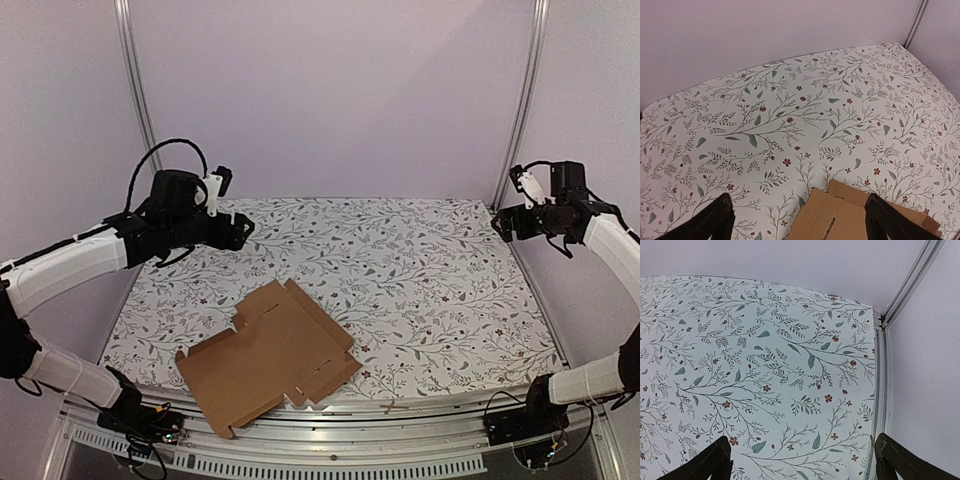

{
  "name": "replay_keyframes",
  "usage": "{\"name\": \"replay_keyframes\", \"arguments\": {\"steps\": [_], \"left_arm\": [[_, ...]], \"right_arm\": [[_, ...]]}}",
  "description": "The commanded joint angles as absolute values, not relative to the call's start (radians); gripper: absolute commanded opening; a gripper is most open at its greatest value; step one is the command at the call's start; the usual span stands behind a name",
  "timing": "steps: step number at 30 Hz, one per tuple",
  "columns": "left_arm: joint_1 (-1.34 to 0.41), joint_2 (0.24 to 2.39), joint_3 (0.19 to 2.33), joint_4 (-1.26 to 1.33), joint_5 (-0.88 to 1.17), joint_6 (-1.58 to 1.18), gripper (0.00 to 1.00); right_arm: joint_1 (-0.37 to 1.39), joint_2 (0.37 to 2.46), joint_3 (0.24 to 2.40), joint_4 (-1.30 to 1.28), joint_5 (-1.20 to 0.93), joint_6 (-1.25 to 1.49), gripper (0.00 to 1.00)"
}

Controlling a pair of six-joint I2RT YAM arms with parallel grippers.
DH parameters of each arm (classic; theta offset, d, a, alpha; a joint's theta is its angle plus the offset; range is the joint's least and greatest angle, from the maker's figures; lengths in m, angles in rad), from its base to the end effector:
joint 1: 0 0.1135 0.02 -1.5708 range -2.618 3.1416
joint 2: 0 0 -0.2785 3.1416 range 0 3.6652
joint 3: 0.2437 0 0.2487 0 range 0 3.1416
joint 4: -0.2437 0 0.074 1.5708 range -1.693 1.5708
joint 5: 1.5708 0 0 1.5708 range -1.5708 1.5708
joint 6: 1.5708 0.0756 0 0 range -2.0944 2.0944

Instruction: Fold the paper box

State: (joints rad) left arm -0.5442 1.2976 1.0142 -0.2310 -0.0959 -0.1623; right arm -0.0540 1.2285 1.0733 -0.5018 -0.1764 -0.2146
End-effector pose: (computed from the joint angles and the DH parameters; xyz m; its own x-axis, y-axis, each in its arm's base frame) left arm 0.2803 -0.1612 0.2984 -0.4872 0.1068 -0.8668 0.3702 0.9242 -0.0942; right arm 0.2921 -0.0025 0.3072 -0.5776 -0.1787 -0.7965 -0.2135 0.9748 -0.0639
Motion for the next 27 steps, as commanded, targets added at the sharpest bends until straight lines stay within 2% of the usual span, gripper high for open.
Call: {"name": "replay_keyframes", "arguments": {"steps": [1, 4, 6, 9, 12, 18, 23, 27], "left_arm": [[-0.562, 1.304, 1.012, -0.315, -0.076, -0.184, 0.84], [-0.565, 1.271, 1.021, -0.368, 0.067, -0.236, 0.73], [-0.567, 1.232, 1.002, -0.382, 0.1, -0.3, 0.69], [-0.578, 1.16, 0.922, -0.356, 0.114, -0.384, 0.69], [-0.598, 1.093, 0.848, -0.328, 0.123, -0.433, 0.69], [-0.646, 1.057, 0.75, -0.294, 0.087, -0.463, 0.68], [-0.65, 1.074, 0.751, -0.376, 0.035, -0.478, 0.64], [-0.652, 1.01, 0.731, -0.427, 0.016, -0.522, 0.65]], "right_arm": [[-0.061, 1.244, 1.119, -0.64, -0.259, -0.326, 0.99], [-0.029, 1.256, 1.137, -0.716, -0.388, -0.383, 0.92], [0.083, 1.287, 1.173, -0.788, -0.334, -0.419, 0.88], [0.209, 1.354, 1.214, -0.846, -0.288, -0.436, 0.86], [0.275, 1.434, 1.251, -0.849, -0.388, -0.349, 0.82], [0.424, 1.741, 1.462, -0.93, -0.423, -0.246, 0.71], [0.52, 1.967, 1.619, -0.979, -0.492, -0.201, 0.68], [0.622, 2.101, 1.713, -0.982, -0.502, -0.182, 0.67]]}}
